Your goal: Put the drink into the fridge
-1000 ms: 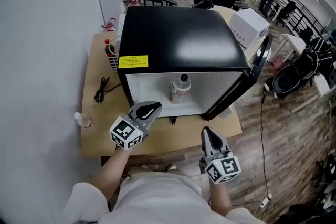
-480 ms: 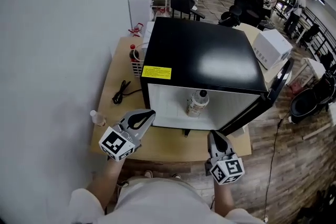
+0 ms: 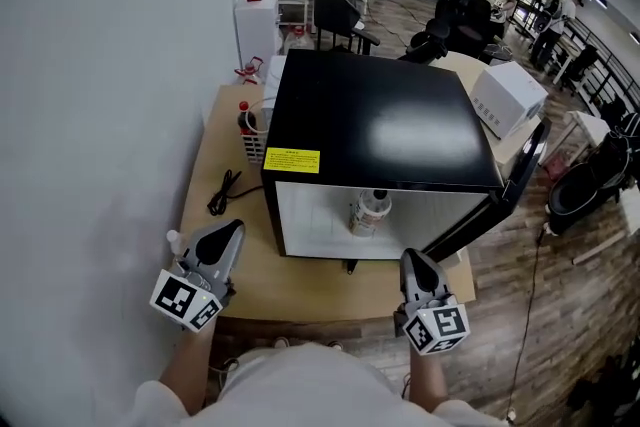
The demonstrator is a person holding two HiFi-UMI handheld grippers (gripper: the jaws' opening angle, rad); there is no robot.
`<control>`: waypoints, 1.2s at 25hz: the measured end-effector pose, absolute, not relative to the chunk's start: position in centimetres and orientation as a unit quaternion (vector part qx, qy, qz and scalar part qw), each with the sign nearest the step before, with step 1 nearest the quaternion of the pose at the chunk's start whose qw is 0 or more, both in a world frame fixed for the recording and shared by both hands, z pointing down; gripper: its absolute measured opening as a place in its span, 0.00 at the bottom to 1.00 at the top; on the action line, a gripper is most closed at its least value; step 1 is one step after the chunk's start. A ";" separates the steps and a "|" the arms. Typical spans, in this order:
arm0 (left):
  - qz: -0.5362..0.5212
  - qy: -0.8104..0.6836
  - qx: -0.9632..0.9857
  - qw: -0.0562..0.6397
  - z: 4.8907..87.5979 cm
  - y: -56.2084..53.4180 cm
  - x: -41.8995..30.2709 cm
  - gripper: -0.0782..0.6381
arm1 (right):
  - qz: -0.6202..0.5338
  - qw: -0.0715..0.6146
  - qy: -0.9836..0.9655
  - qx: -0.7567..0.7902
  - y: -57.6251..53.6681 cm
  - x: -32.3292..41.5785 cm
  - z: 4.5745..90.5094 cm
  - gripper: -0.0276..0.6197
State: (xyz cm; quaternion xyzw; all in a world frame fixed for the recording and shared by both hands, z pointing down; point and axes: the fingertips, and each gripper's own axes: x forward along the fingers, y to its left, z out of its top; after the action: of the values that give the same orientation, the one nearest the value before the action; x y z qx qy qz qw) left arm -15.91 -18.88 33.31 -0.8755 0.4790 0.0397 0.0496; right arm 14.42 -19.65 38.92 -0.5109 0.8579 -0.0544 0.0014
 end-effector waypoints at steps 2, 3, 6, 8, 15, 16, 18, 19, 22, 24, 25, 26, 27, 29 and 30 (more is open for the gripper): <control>0.043 0.488 -0.871 0.043 33.5 -18.7 -16.6 0.13 | -0.054 0.006 0.852 -0.521 -19.3 15.0 38.4 0.05; 0.044 0.490 -0.870 0.039 33.6 -18.7 -16.8 0.13 | -0.054 0.009 0.849 -0.526 -19.2 15.3 38.2 0.05; 0.049 0.494 -0.868 0.027 34.0 -18.5 -17.0 0.13 | -0.048 0.011 0.839 -0.542 -18.7 16.4 37.3 0.05; 0.056 0.496 -0.866 0.022 34.0 -18.7 -17.0 0.13 | -0.040 0.009 0.834 -0.551 -18.4 17.1 36.5 0.05; 0.066 0.497 -0.865 0.009 33.7 -17.9 -17.4 0.13 | -0.034 -0.001 0.815 -0.579 -16.9 18.8 35.6 0.05; 0.068 0.497 -0.865 0.008 33.7 -17.9 -17.6 0.13 | -0.033 -0.002 0.814 -0.580 -16.8 18.7 35.6 0.05; 0.073 0.497 -0.865 0.009 33.5 -18.1 -17.7 0.13 | -0.030 -0.002 0.813 -0.581 -16.7 18.6 35.4 0.05; 0.075 0.496 -0.865 0.010 33.3 -18.3 -17.6 0.13 | -0.029 -0.001 0.812 -0.583 -16.7 18.7 35.3 0.05; 0.078 0.488 -0.869 0.014 33.0 -18.4 -16.9 0.13 | -0.031 0.002 0.806 -0.591 -16.4 19.1 35.2 0.05; 0.076 0.482 -0.873 0.018 32.8 -18.1 -16.6 0.13 | -0.030 0.003 0.804 -0.594 -16.2 19.2 35.2 0.05; 0.076 0.480 -0.874 0.020 32.8 -18.0 -16.5 0.13 | -0.030 0.004 0.803 -0.595 -16.1 19.2 35.1 0.05; 0.076 0.480 -0.874 0.021 32.8 -17.9 -16.5 0.13 | -0.030 0.005 0.803 -0.596 -16.0 19.2 35.1 0.05; 0.076 0.481 -0.873 0.021 32.8 -17.8 -16.4 0.13 | -0.030 0.006 0.802 -0.596 -15.9 19.2 35.1 0.05; 0.081 0.481 -0.873 0.020 32.7 -17.6 -16.2 0.13 | -0.030 0.007 0.803 -0.595 -15.6 19.2 35.1 0.05; 0.082 0.480 -0.873 0.020 32.6 -17.5 -16.1 0.13 | -0.029 0.007 0.803 -0.595 -15.5 19.3 35.1 0.05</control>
State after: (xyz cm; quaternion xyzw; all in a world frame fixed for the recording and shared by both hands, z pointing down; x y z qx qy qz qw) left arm -16.10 -17.50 32.58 -0.8733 0.4797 0.0825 0.0198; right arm 19.25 -15.45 35.10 -0.5952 0.8030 -0.0291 0.0067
